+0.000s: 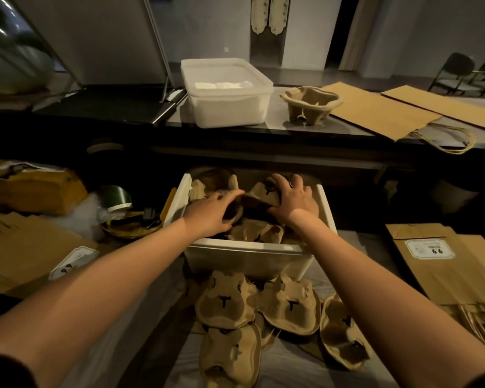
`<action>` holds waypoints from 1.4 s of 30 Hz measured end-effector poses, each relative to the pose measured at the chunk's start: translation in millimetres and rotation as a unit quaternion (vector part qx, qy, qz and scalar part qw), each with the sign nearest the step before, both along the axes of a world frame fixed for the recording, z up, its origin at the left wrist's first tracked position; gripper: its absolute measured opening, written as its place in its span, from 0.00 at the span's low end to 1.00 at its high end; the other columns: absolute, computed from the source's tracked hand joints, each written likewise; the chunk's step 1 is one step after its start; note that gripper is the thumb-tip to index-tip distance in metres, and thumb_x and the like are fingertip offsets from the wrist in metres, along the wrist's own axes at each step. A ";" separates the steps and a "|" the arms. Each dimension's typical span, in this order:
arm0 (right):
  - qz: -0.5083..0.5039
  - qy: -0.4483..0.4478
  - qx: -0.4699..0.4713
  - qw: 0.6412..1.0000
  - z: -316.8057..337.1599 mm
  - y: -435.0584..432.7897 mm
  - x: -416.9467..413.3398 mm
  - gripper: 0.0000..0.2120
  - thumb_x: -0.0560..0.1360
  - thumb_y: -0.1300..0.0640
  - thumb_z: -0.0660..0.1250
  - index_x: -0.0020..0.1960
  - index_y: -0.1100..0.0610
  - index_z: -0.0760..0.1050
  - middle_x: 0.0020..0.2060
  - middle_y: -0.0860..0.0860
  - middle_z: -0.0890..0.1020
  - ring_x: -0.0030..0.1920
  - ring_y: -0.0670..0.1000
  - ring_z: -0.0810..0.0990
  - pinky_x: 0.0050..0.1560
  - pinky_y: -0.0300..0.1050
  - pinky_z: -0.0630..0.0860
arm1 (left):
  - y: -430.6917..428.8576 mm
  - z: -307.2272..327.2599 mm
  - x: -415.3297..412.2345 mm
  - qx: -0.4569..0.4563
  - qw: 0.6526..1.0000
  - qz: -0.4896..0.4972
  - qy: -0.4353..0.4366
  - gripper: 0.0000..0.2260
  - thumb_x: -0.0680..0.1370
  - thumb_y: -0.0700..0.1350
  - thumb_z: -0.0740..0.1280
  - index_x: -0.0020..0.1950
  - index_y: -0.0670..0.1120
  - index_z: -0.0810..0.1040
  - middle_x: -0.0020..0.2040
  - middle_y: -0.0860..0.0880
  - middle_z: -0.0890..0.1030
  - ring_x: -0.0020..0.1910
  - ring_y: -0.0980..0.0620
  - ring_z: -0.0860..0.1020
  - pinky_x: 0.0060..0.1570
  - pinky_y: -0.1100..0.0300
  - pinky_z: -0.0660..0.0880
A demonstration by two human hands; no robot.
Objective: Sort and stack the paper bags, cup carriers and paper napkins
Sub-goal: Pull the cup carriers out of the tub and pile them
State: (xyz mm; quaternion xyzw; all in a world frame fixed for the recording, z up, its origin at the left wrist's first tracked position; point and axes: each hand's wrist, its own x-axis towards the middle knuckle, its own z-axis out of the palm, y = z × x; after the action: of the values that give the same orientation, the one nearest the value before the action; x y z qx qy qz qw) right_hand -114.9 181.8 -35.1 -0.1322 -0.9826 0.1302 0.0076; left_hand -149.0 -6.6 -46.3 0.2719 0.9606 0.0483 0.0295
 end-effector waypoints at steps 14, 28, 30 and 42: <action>-0.029 0.207 -0.076 0.975 7.2 13.0 17.8 0.23 0.78 0.55 0.62 0.71 0.45 0.63 0.69 0.52 0.64 0.65 0.55 0.65 0.51 0.47 0.70 | -21.8 25.4 9.7 0.018 0.989 -0.014 0.144 0.24 0.82 0.48 0.54 0.75 0.61 0.50 0.65 0.52 0.72 0.40 0.52 0.76 0.25 0.65 0.61; -0.105 0.296 -0.139 0.939 32.3 36.8 42.5 0.23 0.77 0.58 0.64 0.71 0.48 0.65 0.67 0.54 0.65 0.66 0.55 0.66 0.56 0.46 0.69 | -32.6 46.7 19.5 0.424 0.894 0.142 -0.039 0.19 0.82 0.44 0.54 0.72 0.56 0.60 0.65 0.46 0.72 0.59 0.45 0.74 0.54 0.48 0.76; -0.101 0.289 -0.126 0.944 27.4 34.5 46.2 0.24 0.76 0.58 0.64 0.70 0.49 0.65 0.67 0.54 0.65 0.65 0.56 0.66 0.54 0.44 0.69 | -33.4 55.5 21.9 0.514 0.837 0.163 -0.091 0.18 0.82 0.42 0.54 0.71 0.56 0.62 0.66 0.47 0.70 0.61 0.47 0.72 0.57 0.50 0.75; 0.032 0.110 -0.024 0.993 15.2 15.5 59.5 0.28 0.74 0.53 0.68 0.71 0.46 0.63 0.71 0.53 0.59 0.70 0.57 0.58 0.61 0.50 0.70 | -33.6 63.9 96.1 0.587 0.680 0.202 -0.390 0.12 0.80 0.55 0.56 0.48 0.52 0.77 0.46 0.47 0.81 0.47 0.49 0.78 0.46 0.55 0.75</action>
State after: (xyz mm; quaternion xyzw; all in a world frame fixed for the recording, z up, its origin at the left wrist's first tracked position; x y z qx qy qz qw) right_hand -55.4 197.3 -19.8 -0.0862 -0.9762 0.1672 0.1082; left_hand -52.9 -40.2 17.7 -0.0105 0.6678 0.7093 0.2254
